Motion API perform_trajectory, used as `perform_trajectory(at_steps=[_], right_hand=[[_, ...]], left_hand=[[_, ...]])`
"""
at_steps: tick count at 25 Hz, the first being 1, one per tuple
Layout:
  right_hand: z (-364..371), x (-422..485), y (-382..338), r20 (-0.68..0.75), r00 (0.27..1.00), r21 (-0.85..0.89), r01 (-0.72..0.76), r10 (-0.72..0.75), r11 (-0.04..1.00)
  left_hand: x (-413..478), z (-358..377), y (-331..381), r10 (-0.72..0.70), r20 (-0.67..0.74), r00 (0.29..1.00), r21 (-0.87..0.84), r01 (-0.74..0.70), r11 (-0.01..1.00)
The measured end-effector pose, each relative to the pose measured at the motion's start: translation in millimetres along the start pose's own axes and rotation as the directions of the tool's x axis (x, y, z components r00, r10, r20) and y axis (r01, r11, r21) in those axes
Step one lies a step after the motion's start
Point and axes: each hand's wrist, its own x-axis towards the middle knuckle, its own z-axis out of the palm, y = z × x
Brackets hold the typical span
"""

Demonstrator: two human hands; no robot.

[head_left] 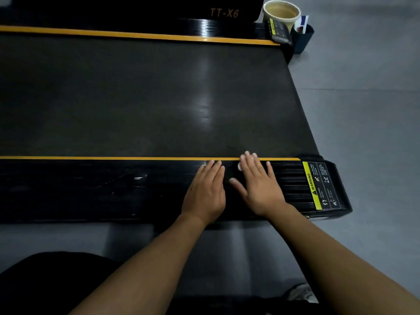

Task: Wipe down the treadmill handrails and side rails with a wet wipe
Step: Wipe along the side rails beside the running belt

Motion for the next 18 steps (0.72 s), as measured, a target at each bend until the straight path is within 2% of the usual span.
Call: perform_trajectory(at_steps=[2,4,6,8,10,13,15,16,18], right_hand=[[2.9,3.6,-20.4,0.015,0.999,0.012,-0.043,0.043,0.999],[12.2,6.1,-46.3,0.033,0.998,-0.052,0.064,-0.062,0.997],[11.5,4.7,-40.8,0.075,0.988,-0.087,0.139,-0.133,0.986],[7.0,-2.8,-13.2,0.009,0.999,-0.066,0.034,-0.033,0.997],[6.8,-15.8,-8.3,-0.052,0.994,-0.038,-0.099,0.097,0.994],[22.6,-31.4,-49.2,-0.023,0.998,-0.082,0.049,-0.051,0.995],[24.9,-38.2,-49.5,-0.026,0.992,-0.094,0.121,-0.123,0.988],[23.7,-40.5,-38.7,-0.059,0.993,-0.106,0.092,-0.099,0.990],[24.3,-50.3,-22.7,-0.144,0.988,-0.102,-0.069,0.054,0.992]], left_hand=[[2.4,1.4,-5.5,-0.090,-0.076,0.993,-0.062,0.086,0.994],[3.9,-2.6,-14.3,-0.167,-0.072,0.983,-0.138,0.156,0.978],[0.8,-9.3,-29.8,-0.054,-0.001,0.999,-0.052,0.054,0.997],[-6.4,-19.3,-45.6,0.077,0.082,0.994,0.112,-0.086,0.990],[-11.6,-28.2,-57.0,0.094,0.133,0.987,0.213,-0.121,0.969],[-20.0,-35.2,-63.7,0.064,0.147,0.987,0.246,-0.100,0.964],[-26.1,-38.5,-67.4,0.068,0.151,0.986,0.255,-0.106,0.961],[-28.1,-39.9,-69.0,0.076,0.160,0.984,0.247,-0.114,0.962],[-30.8,-41.7,-71.9,0.087,0.167,0.982,0.232,-0.125,0.965]])
